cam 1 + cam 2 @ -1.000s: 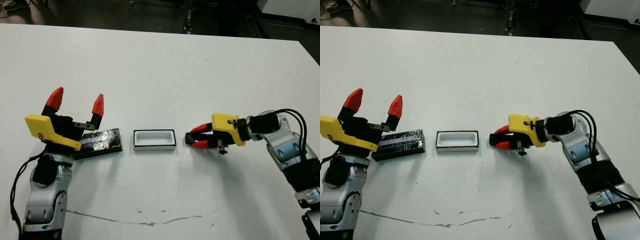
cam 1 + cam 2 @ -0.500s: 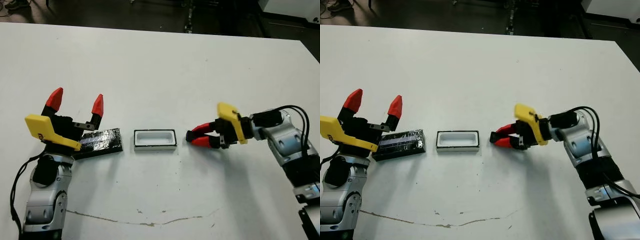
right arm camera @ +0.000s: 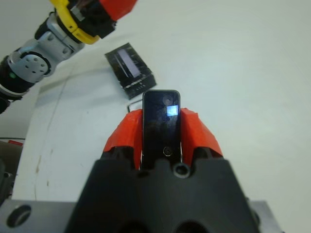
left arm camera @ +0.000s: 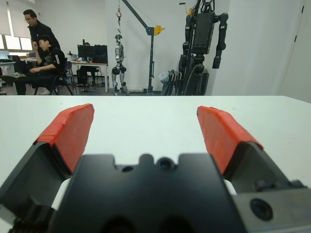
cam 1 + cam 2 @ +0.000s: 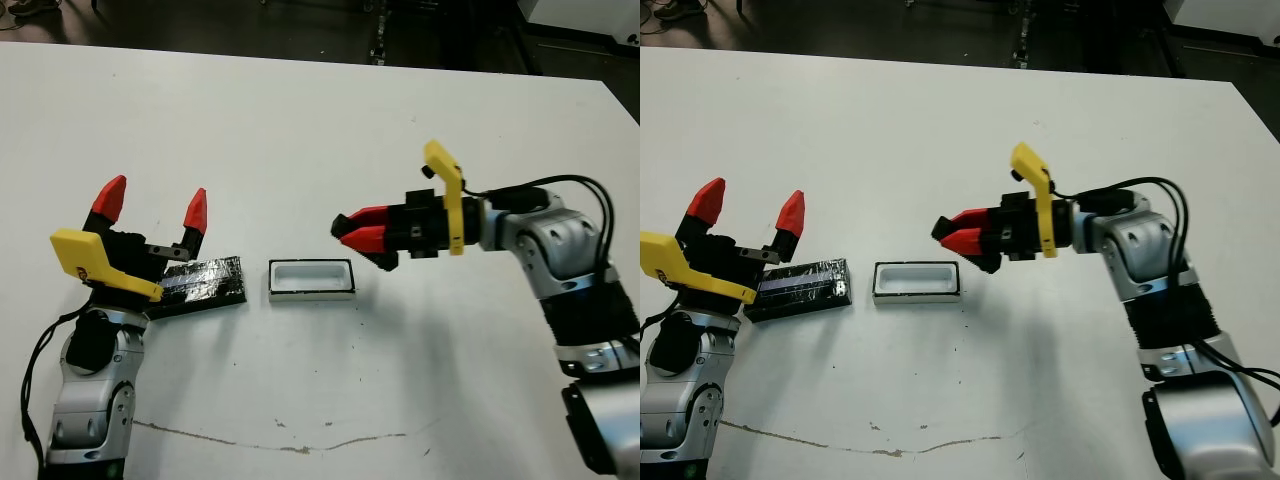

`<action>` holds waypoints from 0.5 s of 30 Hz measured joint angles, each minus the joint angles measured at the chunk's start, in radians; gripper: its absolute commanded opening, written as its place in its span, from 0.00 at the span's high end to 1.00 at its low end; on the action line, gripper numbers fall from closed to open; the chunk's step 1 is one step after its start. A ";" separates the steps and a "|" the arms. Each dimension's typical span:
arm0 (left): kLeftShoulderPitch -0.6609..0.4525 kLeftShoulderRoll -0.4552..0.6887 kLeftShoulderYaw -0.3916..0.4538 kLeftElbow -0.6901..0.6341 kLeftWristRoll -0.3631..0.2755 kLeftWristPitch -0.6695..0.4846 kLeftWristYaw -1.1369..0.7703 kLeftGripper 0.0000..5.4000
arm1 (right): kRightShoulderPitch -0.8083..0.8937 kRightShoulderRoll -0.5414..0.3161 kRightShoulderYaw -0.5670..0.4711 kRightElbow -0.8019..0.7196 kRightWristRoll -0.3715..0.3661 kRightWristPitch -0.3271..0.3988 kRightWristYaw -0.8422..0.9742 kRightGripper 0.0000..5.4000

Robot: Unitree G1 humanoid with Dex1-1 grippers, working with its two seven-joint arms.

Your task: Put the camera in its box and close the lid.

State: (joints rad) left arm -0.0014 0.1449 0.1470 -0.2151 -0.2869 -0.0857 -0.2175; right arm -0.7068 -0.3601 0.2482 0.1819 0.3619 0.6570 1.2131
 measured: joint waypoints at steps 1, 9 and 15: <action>0.000 0.000 0.000 0.000 -0.001 0.000 0.000 0.00 | 0.000 0.014 0.010 0.010 -0.003 -0.011 -0.001 0.68; 0.000 0.000 0.000 -0.001 -0.004 0.003 -0.001 0.00 | -0.030 0.108 0.095 0.102 -0.075 -0.133 -0.004 0.68; 0.000 0.000 0.000 -0.001 -0.004 0.004 0.000 0.00 | -0.054 0.154 0.124 0.152 -0.121 -0.161 -0.021 0.68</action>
State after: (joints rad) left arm -0.0019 0.1449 0.1474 -0.2161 -0.2908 -0.0817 -0.2179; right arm -0.7604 -0.2058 0.3719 0.3339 0.2408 0.4959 1.1925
